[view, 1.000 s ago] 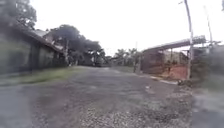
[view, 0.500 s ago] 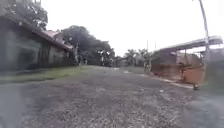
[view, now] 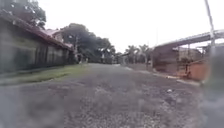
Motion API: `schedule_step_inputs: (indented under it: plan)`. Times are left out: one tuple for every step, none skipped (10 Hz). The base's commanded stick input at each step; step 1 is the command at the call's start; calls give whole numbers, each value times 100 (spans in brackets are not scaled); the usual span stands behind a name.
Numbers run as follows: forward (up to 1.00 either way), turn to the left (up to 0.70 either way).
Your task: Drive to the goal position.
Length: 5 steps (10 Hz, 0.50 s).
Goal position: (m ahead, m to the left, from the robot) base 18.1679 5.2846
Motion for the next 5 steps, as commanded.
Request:
schedule_step_inputs:
  plan:
    - [70, -14]
    - [70, 0]
    - [70, 0]
    - [70, 0]
    - [70, 0]
